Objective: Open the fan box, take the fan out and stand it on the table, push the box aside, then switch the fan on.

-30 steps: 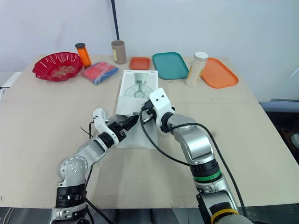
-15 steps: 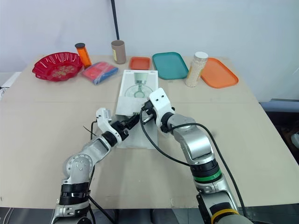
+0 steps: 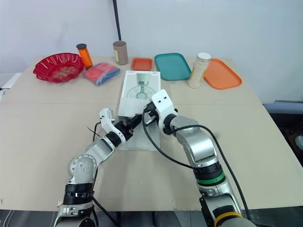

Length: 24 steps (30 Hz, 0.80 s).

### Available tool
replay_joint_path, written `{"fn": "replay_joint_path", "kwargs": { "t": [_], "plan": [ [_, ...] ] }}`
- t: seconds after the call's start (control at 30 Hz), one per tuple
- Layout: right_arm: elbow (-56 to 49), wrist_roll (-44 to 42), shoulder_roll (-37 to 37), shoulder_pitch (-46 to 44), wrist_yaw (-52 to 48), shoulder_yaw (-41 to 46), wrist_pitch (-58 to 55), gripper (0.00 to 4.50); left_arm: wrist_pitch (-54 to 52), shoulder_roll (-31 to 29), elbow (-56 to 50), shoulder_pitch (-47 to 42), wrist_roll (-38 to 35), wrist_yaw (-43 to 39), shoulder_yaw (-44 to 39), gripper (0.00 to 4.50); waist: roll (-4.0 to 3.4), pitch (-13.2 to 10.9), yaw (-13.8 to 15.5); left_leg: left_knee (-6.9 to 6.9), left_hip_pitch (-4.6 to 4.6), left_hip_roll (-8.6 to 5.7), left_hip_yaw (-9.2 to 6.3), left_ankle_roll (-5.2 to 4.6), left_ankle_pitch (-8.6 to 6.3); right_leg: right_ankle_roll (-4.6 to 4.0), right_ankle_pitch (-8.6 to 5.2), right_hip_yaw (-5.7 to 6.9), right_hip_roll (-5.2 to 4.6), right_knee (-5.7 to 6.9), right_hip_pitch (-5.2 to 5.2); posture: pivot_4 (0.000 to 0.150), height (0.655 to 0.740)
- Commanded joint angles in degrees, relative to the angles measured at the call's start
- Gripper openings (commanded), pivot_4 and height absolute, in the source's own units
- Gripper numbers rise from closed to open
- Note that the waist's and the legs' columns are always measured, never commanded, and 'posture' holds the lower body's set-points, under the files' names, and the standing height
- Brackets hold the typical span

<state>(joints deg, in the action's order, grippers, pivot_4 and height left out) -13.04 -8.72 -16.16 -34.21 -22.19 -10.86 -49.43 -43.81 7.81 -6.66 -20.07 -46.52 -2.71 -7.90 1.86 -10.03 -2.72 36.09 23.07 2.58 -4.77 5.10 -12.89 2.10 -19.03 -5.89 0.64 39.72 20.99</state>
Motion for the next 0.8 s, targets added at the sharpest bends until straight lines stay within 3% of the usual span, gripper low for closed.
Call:
{"fn": "replay_joint_path", "kwargs": {
  "t": [0.03,0.8],
  "plan": [
    [1.43,0.19,-0.23,1.53,-0.22,-1.12,-2.49,0.0,-0.89,2.34,-0.29,1.49,-1.79,0.47,0.42,2.39,0.0,0.0,0.01,0.0,0.0,0.0,0.0,0.0,0.0,0.0,0.0,0.01,0.0,0.0,0.0,0.15,0.74],
    [2.11,0.32,1.58,0.13,1.14,-0.58,-4.86,0.0,-10.51,-2.38,-8.08,3.88,-9.6,6.64,-0.73,2.39,-0.02,0.02,0.01,-0.11,0.02,0.01,-0.01,0.01,0.0,0.0,0.01,0.02,-0.01,-0.15,-0.03,0.15,0.74]
  ]
}}
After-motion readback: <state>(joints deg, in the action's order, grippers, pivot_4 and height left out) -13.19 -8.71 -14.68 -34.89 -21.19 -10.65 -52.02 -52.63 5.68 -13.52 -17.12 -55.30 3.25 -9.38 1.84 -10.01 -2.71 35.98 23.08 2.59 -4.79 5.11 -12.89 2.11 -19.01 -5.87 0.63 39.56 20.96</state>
